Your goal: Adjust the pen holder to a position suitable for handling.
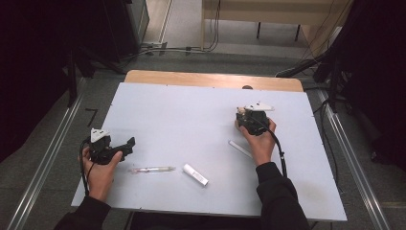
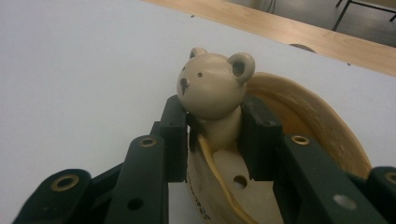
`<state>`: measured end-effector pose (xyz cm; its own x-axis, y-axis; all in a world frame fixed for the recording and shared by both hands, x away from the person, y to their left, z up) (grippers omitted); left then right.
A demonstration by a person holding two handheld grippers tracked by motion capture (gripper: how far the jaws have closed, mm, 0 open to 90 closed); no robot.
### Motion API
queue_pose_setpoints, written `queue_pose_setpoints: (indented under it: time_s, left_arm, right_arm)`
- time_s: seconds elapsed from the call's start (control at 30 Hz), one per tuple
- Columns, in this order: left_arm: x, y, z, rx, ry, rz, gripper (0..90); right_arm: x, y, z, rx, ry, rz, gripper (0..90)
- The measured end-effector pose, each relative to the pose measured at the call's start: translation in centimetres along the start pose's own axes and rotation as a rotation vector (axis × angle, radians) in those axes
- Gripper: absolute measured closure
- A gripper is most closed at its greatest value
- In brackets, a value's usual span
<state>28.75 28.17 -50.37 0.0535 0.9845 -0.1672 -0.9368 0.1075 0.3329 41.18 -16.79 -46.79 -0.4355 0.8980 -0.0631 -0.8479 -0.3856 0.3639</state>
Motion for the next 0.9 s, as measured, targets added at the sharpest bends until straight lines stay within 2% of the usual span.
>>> queue_pose_setpoints:
  time_s: [0.13, 0.3, 0.4, 0.43, 0.57, 0.6, 0.63, 0.67, 0.73, 0.8, 0.83, 0.9]
  left_arm:
    - [0.0, 0.0, 0.0, 0.000, 0.000, -0.001, 6.0]
    - [-0.1, -0.1, 0.0, 0.003, 0.000, -0.004, 6.0]
    - [-0.1, -0.1, 0.0, 0.004, -0.002, -0.005, 6.0]
    - [-0.1, -0.1, 0.0, 0.004, -0.003, -0.005, 6.0]
    - [-0.1, -0.1, 0.0, 0.003, -0.002, -0.006, 6.0]
    - [-0.1, -0.1, 0.0, 0.003, -0.002, -0.006, 6.0]
    - [-0.1, -0.1, 0.0, 0.004, -0.002, -0.007, 6.0]
    - [-0.1, -0.1, 0.0, 0.004, -0.002, -0.007, 6.0]
    - [-0.1, -0.1, 0.0, 0.004, -0.002, -0.007, 6.0]
    - [-0.1, -0.1, 0.0, 0.003, -0.001, -0.008, 6.0]
    - [-0.1, -0.1, 0.0, 0.004, -0.001, -0.008, 6.0]
    - [-0.1, -0.1, 0.0, 0.004, -0.001, -0.008, 6.0]
  right_arm:
    - [0.1, 0.1, 0.0, -0.003, 0.007, 0.001, 64.1]
    - [1.2, 0.0, 0.1, -0.013, 0.006, 0.065, 64.1]
    - [2.0, 0.0, 0.1, -0.012, 0.011, 0.083, 64.1]
    - [2.8, -0.2, 0.2, -0.015, 0.012, 0.106, 64.0]
    - [4.7, -0.5, 0.6, -0.012, 0.031, 0.148, 64.1]
    - [4.7, -0.5, 0.6, -0.012, 0.031, 0.148, 64.1]
    - [5.9, -0.8, 0.7, -0.014, 0.037, 0.173, 64.0]
    - [5.9, -0.8, 0.7, -0.014, 0.037, 0.173, 64.0]
    - [7.2, -1.1, 0.8, -0.016, 0.062, 0.187, 64.0]
    - [7.6, -1.2, 0.9, -0.015, 0.065, 0.193, 64.0]
    - [8.5, -1.4, 1.0, -0.017, 0.072, 0.210, 64.0]
    - [9.2, -1.6, 1.2, -0.017, 0.080, 0.223, 64.1]
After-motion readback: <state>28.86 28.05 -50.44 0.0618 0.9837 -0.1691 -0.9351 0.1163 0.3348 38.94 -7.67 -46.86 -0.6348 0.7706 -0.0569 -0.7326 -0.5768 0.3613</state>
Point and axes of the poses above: each handheld gripper's, and its own axes: y roughly backward along the jaws, z roughly out of its top, x roughly to its left, the point moved 1 cm from there along -y, roughly forward along the jaws, and after that the axes turned 14 degrees about -x, right-handed, at the moved point
